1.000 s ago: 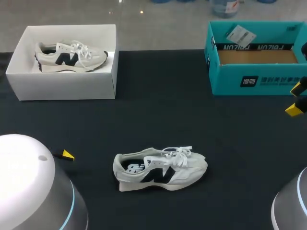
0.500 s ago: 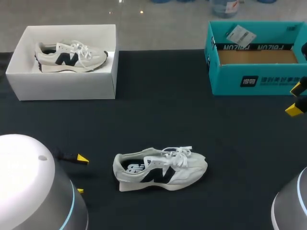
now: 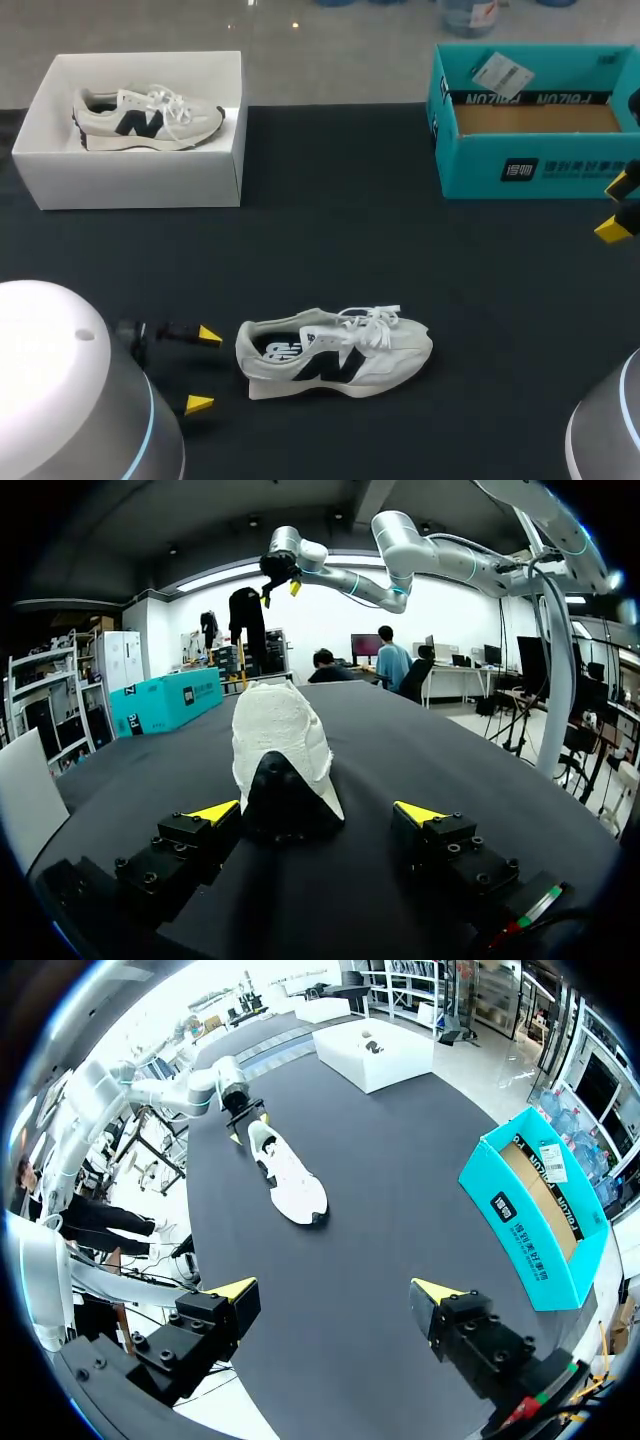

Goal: Take the shoe out of the shoebox, open the shoe tongue, remove and reinsert the insole, then place the shoe into the shoebox

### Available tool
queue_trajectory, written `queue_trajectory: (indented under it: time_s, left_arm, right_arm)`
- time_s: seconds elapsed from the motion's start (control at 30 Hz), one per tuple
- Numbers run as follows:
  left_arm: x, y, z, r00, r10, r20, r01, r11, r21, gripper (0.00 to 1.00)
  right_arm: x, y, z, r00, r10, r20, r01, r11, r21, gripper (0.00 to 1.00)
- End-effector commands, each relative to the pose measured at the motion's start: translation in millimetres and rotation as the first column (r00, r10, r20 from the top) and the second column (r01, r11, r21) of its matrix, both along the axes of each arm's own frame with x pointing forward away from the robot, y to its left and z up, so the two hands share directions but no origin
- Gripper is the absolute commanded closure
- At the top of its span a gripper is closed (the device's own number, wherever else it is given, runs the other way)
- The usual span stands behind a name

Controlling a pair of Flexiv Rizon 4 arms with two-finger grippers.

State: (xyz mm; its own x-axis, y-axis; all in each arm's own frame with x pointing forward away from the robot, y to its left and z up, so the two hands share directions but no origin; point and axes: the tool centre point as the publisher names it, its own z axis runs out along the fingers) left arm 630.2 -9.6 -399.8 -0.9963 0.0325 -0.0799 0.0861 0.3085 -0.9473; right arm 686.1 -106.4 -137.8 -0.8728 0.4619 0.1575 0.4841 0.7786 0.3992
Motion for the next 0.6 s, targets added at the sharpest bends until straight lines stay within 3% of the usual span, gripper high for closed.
queue_trajectory:
  time_s: [0.03,0.57,0.6]
  left_arm:
    - [5.7,-14.4,-5.3,1.0,0.004,0.008,-0.004,1.0,0.005,0.0]
    - [23.9,-43.8,-22.2,0.997,0.069,0.017,-0.069,0.997,0.035,0.0]
    - [24.8,-44.9,-22.9,0.997,0.071,0.014,-0.071,0.997,0.035,0.09]
  right_arm:
    - [1.1,0.3,-0.7,1.0,0.0,-0.002,0.0,1.0,-0.002,0.0]
    - [1.1,0.3,-0.7,1.0,0.0,-0.002,0.0,1.0,-0.002,0.0]
    - [1.1,0.3,-0.7,1.0,0.0,-0.002,0.0,1.0,-0.002,0.0]
